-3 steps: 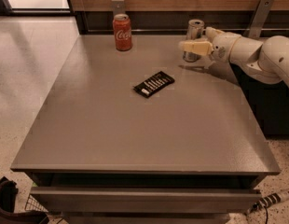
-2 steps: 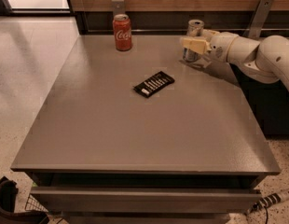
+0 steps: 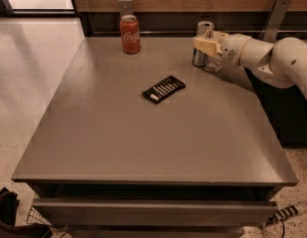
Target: Pick redbull can
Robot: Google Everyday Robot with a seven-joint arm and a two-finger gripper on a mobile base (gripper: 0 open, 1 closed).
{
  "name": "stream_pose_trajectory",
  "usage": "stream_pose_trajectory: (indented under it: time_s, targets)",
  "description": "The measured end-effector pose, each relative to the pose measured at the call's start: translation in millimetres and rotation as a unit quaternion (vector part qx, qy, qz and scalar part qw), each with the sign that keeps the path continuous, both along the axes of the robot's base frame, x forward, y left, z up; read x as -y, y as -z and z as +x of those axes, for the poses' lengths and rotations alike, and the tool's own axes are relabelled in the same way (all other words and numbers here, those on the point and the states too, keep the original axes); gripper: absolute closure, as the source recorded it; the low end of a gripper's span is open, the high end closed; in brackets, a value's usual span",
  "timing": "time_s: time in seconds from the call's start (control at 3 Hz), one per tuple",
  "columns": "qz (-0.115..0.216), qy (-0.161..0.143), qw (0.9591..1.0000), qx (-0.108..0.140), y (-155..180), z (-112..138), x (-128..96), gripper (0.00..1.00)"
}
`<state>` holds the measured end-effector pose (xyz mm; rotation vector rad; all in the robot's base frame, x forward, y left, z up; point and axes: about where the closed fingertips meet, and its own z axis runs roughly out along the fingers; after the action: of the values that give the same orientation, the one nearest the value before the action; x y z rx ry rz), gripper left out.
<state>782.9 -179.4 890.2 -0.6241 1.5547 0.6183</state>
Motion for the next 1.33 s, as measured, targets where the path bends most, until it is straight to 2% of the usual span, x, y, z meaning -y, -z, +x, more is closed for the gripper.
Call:
stream_pose_trajectory:
  time_s: [0.33,0.67,1.33]
  targets:
    - [0.0,-0.001,1.0,0.0,0.2,0.3,-2.2,1.0]
    - [0.0,-0.002,1.0,0.0,0.2,0.3,-2.3,1.0]
    - [-0.022,-0.013,0.9996,0.014,-42.0,-15.7,-2.3,1.0]
